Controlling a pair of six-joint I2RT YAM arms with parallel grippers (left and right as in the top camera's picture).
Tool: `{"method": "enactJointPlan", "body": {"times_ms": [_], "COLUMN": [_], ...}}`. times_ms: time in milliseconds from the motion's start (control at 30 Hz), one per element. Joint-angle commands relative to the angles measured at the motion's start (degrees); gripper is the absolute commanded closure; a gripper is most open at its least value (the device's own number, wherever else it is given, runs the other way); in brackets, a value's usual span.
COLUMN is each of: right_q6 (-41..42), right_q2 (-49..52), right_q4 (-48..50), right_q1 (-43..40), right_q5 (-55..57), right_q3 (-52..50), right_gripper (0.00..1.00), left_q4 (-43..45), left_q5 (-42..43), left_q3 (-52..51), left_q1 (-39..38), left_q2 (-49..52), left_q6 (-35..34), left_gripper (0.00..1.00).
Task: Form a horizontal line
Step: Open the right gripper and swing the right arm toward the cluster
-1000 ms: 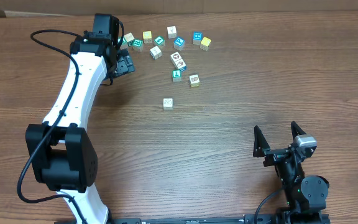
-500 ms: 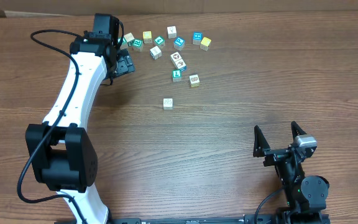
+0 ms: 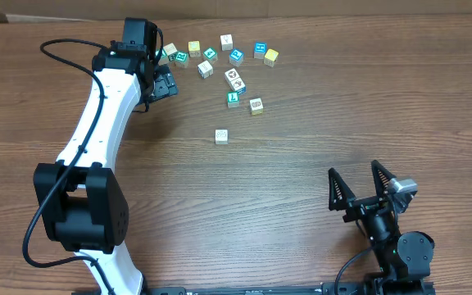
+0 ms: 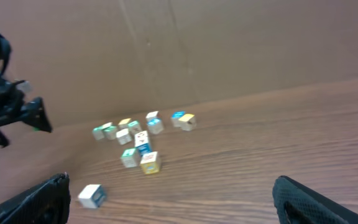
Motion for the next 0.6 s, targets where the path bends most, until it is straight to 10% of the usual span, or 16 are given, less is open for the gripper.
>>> {"method": "enactJointPlan", "body": {"times_ms": [0,567], "right_q6": [3.8,4.0], "right_q2": [-0.6,15.5], "right_q4": [-2.0,-21.8], "right_q1": [-0.2,-0.2], "right_q5": [-2.1,-2.1], "right_q3": [2.6,39.6], "right_gripper": [0.00,0.00], "left_q4": [-0.1,-0.1], "left_q5": [-0.8,-0.8], "left_q3": [1.4,1.4], "left_q1": [-0.1,-0.1], "left_q2": [0.7,0.7], "left_q6": [0.1,0.1], "left_gripper": [0.00,0.00]}}
